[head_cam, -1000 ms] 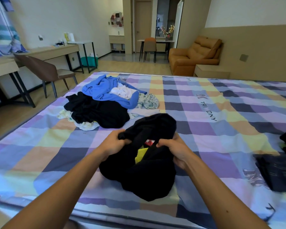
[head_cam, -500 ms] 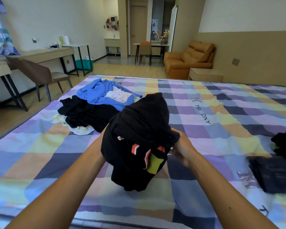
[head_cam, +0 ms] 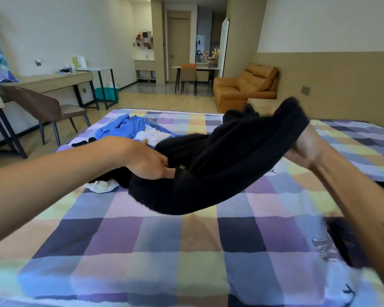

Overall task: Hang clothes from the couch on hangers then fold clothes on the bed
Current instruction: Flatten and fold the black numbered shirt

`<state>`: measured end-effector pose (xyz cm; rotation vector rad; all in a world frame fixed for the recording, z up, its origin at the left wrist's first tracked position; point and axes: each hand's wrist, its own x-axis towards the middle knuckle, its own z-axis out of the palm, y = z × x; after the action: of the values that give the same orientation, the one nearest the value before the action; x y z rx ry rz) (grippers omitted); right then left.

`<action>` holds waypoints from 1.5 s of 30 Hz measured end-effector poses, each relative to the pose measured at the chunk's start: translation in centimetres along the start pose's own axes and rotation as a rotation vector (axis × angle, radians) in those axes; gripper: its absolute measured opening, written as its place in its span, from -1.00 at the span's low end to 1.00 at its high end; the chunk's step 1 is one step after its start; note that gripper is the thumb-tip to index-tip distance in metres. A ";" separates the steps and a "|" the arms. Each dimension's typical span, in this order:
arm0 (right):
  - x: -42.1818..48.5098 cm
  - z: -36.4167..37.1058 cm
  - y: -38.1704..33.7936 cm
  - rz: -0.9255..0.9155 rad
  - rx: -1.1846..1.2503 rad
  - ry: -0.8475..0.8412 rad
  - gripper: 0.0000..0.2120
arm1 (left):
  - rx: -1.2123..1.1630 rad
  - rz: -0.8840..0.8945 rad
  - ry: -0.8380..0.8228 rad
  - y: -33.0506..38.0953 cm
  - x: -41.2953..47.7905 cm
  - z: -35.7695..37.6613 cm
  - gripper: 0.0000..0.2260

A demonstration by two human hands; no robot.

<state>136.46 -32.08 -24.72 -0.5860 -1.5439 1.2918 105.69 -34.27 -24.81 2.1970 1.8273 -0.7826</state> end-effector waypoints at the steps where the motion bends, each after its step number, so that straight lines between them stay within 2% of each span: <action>1: 0.0 -0.6 0.4 -0.030 -0.352 -0.097 -0.89 | 0.143 0.022 0.053 0.0 0.2 0.2 -0.50; 4: -1.9 -0.1 3.8 -0.079 -1.440 -0.655 -0.92 | 0.419 0.183 0.329 -1.9 1.6 2.2 -0.60; 5: -3.0 0.6 5.8 -0.113 -1.718 -0.739 -0.93 | 0.452 0.262 0.456 -2.6 2.5 3.3 -0.60; 6: -4.0 1.3 7.8 -0.163 -1.932 -0.753 -0.92 | 0.506 0.356 0.580 -2.6 2.7 4.5 -0.59; 7: -5.2 1.8 9.4 -0.123 -2.057 -0.763 -0.91 | 0.557 0.439 0.676 -2.3 3.1 6.1 -0.58; 8: -5.8 2.5 10.4 0.009 -2.121 -0.817 -0.82 | 0.575 0.494 0.726 -2.1 3.5 7.9 -0.60; 9: -6.5 2.6 11.2 0.200 -2.101 -0.888 -0.70 | 0.548 0.547 0.726 -1.7 4.0 9.8 -0.63; 10: -6.9 2.2 11.3 0.371 -1.952 -0.927 -0.61 | 0.486 0.581 0.665 -1.2 4.3 11.6 -0.68; 11: -7.0 1.7 11.0 0.494 -1.693 -0.920 -0.58 | 0.378 0.614 0.596 -1.0 4.3 13.1 -0.73; 12: -7.0 1.3 10.3 0.540 -1.426 -0.868 -0.60 | 0.224 0.642 0.531 -1.0 4.2 14.2 -0.75; 14: -6.8 0.4 9.6 0.454 -1.066 -0.608 -0.75 | -0.242 0.659 0.490 -1.6 4.1 15.3 -0.76; 16: -6.1 -0.8 10.3 0.282 -0.938 -0.200 -0.87 | -0.647 0.558 0.662 -1.8 4.5 15.8 -0.79; 17: -5.7 -1.4 11.2 0.259 -0.923 -0.022 -0.91 | -0.790 0.427 0.789 -1.8 5.2 15.9 -0.80; 18: -5.3 -1.7 11.9 0.314 -0.905 0.095 -0.87 | -0.908 0.248 0.862 -1.5 5.9 15.9 -0.80; 19: -5.0 -1.9 12.8 0.448 -0.863 0.153 -0.76 | -1.023 0.068 0.836 -1.4 6.7 15.8 -0.76; 20: -4.9 -1.9 13.6 0.599 -0.782 0.161 -0.63 | -1.136 -0.061 0.741 -1.1 7.3 15.6 -0.68; 22: -5.0 -1.2 14.7 0.784 -0.656 0.109 -0.56 | -1.293 -0.151 0.552 -0.8 8.5 15.3 -0.60; 25: -5.3 -0.1 15.1 0.752 -0.655 0.096 -0.68 | -1.342 -0.121 0.434 -0.5 8.5 13.7 -0.76; 27: -4.9 0.1 14.6 0.687 -0.709 0.129 -0.64 | -1.371 -0.050 0.404 -0.6 7.9 12.8 -0.84; 30: -3.9 -0.8 12.6 0.473 -0.980 0.221 -0.56 | -1.545 0.127 0.459 -2.0 6.4 11.5 -0.86; 33: -3.1 -1.8 9.6 0.196 -1.322 0.392 -0.53 | -1.697 0.248 0.620 -3.5 4.4 10.0 -0.82; 35: -2.7 -2.0 8.0 0.124 -1.574 0.471 -0.47 | -1.704 0.251 0.718 -4.1 3.6 9.0 -0.79; 36: -2.4 -1.9 7.6 0.153 -1.624 0.465 -0.46 | -1.655 0.247 0.741 -4.1 3.2 8.7 -0.79; 38: -1.8 -1.7 7.3 0.351 -1.465 0.367 -0.44 | -1.569 0.254 0.727 -3.4 2.4 8.0 -0.80; 41: -1.8 -1.7 6.9 0.678 -0.956 0.126 -0.40 | -1.600 0.311 0.638 -2.1 1.1 7.1 -0.81; 43: -2.3 -1.9 6.8 0.747 -0.861 0.037 -0.37 | -1.676 0.336 0.562 -1.7 0.6 6.3 -0.79; 45: -2.5 -2.4 6.8 0.735 -0.842 0.028 -0.42 | -1.694 0.315 0.532 -1.7 0.3 5.8 -0.77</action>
<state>138.06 -31.01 -32.16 -1.8236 -1.9068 1.0594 102.52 -36.25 -29.50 1.3033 1.1986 1.1460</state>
